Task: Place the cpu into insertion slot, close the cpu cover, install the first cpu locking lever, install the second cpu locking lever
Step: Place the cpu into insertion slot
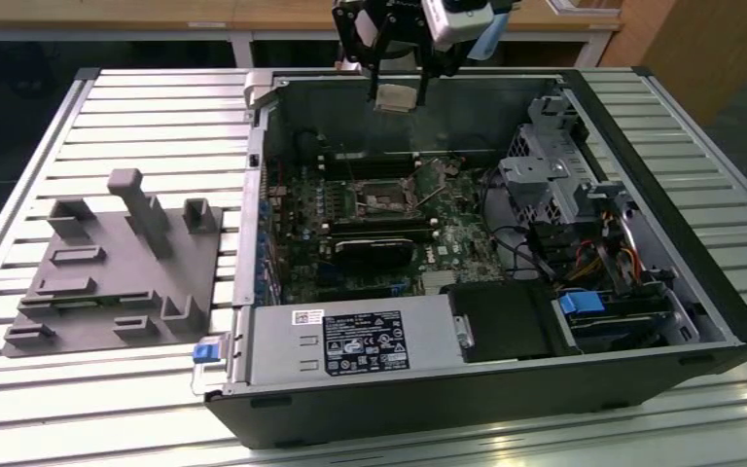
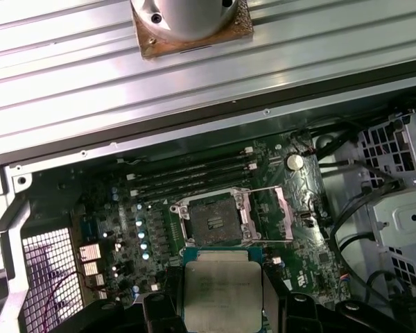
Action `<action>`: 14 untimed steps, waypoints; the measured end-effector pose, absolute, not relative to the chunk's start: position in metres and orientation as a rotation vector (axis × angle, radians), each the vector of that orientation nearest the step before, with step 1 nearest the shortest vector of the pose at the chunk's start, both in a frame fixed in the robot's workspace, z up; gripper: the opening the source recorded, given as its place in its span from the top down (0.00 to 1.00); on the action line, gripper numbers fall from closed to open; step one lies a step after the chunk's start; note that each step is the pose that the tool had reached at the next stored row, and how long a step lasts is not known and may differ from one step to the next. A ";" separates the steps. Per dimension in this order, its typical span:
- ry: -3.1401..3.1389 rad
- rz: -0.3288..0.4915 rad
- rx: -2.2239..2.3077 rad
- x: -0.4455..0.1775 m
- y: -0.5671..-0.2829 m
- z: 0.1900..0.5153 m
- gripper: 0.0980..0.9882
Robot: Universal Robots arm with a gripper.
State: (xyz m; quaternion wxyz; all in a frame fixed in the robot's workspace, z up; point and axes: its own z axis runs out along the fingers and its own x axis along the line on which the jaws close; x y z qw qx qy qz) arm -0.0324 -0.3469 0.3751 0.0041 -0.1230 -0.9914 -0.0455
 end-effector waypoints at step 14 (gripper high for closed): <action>-3.102 -0.143 -0.424 -0.032 -0.347 0.375 0.50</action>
